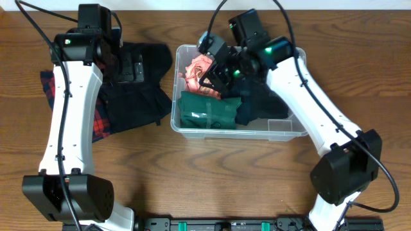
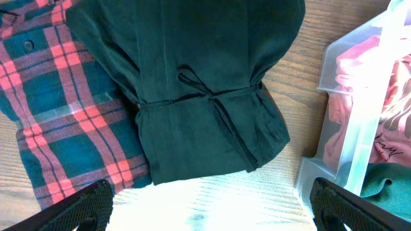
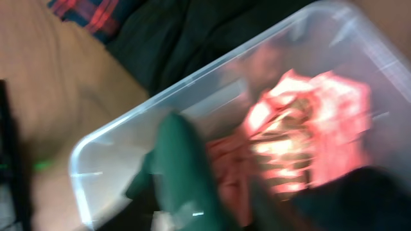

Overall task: Pack container
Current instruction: 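Release the green garment in the bin's front and press it flat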

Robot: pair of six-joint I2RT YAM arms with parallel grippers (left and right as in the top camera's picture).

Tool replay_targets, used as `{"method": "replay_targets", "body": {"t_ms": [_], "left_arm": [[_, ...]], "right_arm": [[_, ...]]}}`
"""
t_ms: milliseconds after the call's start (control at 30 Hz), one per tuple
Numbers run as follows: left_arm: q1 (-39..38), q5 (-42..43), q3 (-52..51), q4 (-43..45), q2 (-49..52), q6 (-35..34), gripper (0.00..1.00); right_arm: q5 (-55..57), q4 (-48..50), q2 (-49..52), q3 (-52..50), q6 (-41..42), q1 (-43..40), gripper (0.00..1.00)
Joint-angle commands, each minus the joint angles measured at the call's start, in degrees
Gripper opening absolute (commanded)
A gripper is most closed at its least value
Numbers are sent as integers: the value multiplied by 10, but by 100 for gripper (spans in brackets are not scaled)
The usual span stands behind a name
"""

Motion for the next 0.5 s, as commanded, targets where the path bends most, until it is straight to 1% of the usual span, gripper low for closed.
{"method": "replay_targets", "body": {"t_ms": [0, 67, 133, 333, 400, 467], "left_arm": [[1, -6, 11, -2, 2, -5, 98], [1, -6, 11, -2, 2, -5, 98], [1, -6, 11, -2, 2, -5, 98], [1, -6, 11, -2, 2, -6, 98], [1, -6, 11, -2, 2, -5, 98], [1, -6, 11, -2, 2, -5, 98]], "right_arm": [[12, -24, 7, 9, 93, 23, 1], [13, -44, 7, 9, 131, 35, 1], [9, -63, 7, 9, 151, 47, 1], [1, -124, 7, 9, 155, 94, 1], [28, -128, 7, 7, 155, 112, 1], [86, -120, 7, 2, 155, 128, 1]]}}
